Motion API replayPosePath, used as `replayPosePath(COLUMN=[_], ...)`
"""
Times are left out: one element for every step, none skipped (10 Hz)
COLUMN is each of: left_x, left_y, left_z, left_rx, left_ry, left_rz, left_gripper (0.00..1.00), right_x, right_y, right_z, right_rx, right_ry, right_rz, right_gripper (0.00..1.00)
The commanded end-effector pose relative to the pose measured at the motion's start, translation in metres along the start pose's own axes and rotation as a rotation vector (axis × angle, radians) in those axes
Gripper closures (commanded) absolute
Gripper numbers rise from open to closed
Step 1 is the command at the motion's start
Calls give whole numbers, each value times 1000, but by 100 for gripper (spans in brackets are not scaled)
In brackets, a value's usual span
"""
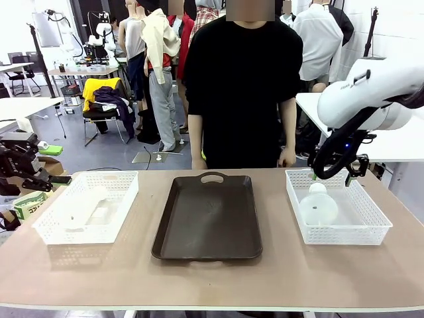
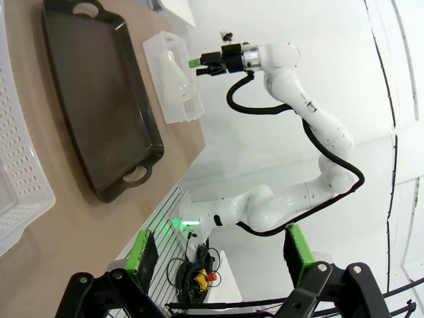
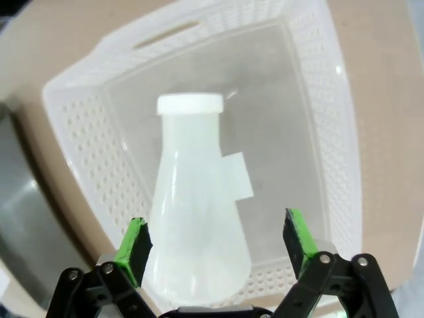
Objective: Prepare the laboratory tools.
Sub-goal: Pick up the Big flask that the person points to.
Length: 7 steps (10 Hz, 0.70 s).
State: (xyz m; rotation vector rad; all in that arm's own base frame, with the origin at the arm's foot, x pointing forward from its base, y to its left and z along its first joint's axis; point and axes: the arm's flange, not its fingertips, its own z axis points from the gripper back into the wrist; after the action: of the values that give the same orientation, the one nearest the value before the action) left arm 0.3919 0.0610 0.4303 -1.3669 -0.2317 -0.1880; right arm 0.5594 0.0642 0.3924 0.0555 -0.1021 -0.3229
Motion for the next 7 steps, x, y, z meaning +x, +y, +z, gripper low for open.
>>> replayPosePath(left_x=[-2,-2,-2,-2,-2,-2,-2], left_y=[-1,-1,-1,-1,-1,-1,-1], left_z=[0,0,0,0,0,0,0], left_rx=[3,3,3,3,3,3,3], left_ry=[-12,-12,-12,-12,-12,-12,-12], left_rz=[-16,-16,-16,-16,-16,-16,-16], left_gripper=[0,0,0,0,0,0,0], right_x=[14,18,20,23,25,28,30], right_y=[23,28,31,31,32,32,34], right_z=[-10,-17,-25,-33,-39,-44,-49], right_rx=[-85,-88,-78,-74,-87,-91,-89], right_ry=[-26,-40,-42,-40,-48,-48,-56], right_rz=[-50,-71,-82,-78,-72,-74,-73], right_gripper=[0,0,0,0,0,0,0])
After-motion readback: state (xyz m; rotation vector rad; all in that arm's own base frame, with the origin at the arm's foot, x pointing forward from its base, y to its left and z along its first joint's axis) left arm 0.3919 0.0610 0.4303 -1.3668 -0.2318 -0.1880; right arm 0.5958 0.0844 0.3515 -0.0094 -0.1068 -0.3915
